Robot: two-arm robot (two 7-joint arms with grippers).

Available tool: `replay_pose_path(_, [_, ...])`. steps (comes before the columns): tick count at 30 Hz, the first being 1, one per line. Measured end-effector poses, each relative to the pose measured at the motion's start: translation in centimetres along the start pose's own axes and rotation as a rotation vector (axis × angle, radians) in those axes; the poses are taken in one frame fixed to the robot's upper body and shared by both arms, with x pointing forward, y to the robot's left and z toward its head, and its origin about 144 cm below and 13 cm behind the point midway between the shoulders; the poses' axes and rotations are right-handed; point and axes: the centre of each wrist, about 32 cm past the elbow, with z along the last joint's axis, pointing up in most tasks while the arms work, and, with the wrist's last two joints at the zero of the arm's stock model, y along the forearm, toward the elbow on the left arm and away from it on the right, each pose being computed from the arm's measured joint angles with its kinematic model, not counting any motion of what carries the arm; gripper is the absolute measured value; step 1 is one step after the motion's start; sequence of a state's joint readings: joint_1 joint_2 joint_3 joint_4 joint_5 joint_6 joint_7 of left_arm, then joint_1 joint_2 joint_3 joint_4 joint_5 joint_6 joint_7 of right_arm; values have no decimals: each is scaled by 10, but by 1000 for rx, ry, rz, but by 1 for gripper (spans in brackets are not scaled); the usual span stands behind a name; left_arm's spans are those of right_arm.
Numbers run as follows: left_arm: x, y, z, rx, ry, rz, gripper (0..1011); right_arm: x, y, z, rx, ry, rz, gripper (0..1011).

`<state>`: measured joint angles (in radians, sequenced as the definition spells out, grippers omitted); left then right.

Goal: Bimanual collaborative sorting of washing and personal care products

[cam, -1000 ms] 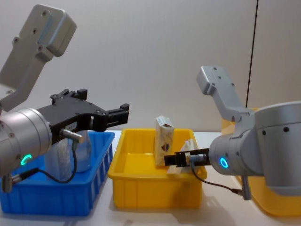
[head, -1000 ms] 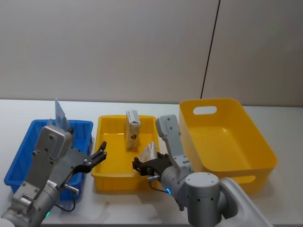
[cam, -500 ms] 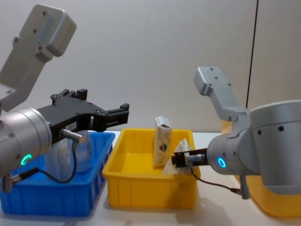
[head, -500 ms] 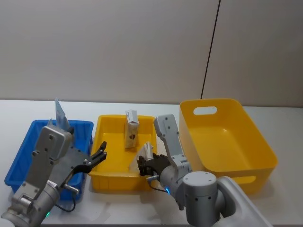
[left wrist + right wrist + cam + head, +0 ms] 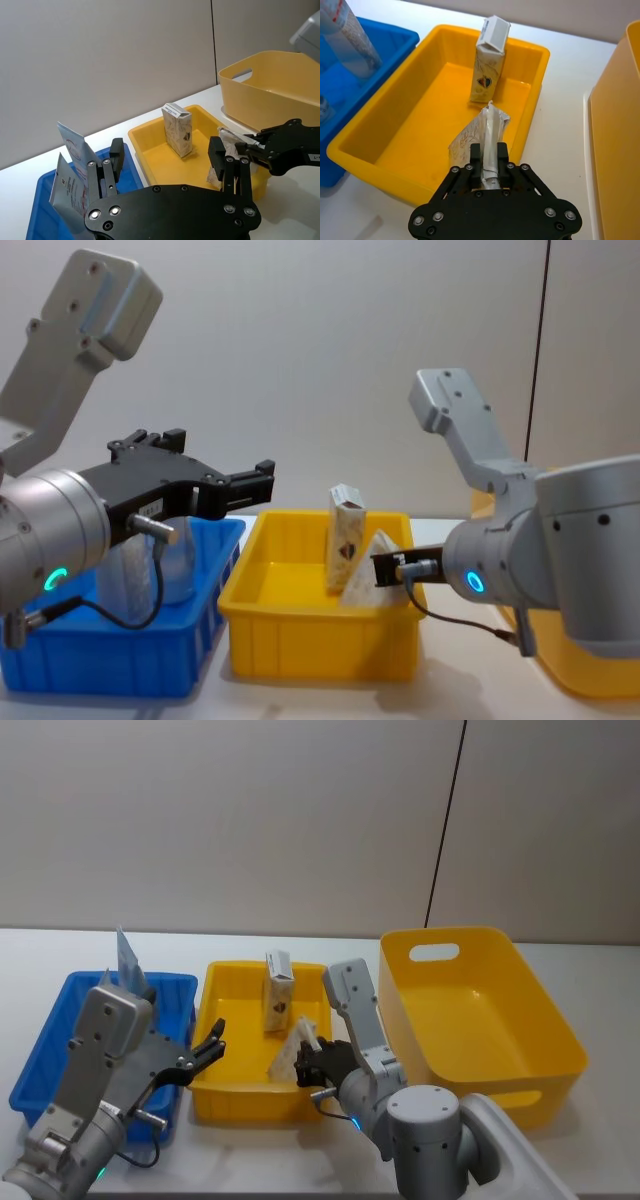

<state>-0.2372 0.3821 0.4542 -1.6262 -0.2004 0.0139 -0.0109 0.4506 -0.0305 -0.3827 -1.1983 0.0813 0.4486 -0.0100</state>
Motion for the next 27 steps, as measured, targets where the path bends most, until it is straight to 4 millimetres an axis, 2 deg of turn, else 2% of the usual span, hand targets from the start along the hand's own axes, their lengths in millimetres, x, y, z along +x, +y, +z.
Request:
replay_pose_path(6, [0,0,0,0,0,0,1001,0,-2,0,56,-17,12,57])
replay_pose_path(9, [0,0,0,0,0,0,1001,0,-4,1,112,-26,22,28])
replay_pose_path(27, [0,0,0,0,0,0,1001,10,-13,16,341,-45,28,22])
